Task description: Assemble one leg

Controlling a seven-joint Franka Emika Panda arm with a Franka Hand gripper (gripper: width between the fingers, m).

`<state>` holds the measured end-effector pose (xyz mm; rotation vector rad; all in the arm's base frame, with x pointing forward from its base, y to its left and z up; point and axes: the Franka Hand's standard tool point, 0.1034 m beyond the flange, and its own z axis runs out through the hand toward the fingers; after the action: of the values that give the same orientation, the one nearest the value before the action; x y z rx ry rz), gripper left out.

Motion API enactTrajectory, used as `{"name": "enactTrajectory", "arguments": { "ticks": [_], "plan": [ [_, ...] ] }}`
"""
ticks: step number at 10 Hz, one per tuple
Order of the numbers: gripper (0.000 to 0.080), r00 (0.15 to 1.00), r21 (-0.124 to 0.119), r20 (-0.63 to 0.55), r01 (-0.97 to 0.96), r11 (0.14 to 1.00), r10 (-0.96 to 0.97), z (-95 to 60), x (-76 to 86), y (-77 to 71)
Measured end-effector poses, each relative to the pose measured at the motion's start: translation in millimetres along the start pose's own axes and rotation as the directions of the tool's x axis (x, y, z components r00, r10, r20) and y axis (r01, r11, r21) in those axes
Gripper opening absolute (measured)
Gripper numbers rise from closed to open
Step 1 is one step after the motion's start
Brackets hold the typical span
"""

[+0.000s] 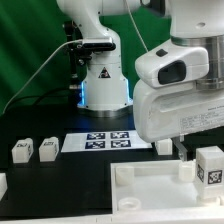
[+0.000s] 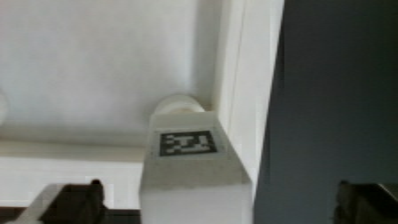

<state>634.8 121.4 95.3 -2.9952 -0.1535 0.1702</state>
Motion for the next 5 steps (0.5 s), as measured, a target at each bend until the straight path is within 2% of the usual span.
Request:
{"name": "enactTrajectory", "arguments": {
  "ticks": [2, 5],
  "plan": [
    [0.0648, 1.0, 0.0, -0.007, -0.004, 1.0, 0.004, 6.8, 1.7, 4.0],
    [0.0648, 1.0, 0.003, -0.005, -0.016, 1.0, 0.016, 7.6, 1.3, 8.7]
  ]
}}
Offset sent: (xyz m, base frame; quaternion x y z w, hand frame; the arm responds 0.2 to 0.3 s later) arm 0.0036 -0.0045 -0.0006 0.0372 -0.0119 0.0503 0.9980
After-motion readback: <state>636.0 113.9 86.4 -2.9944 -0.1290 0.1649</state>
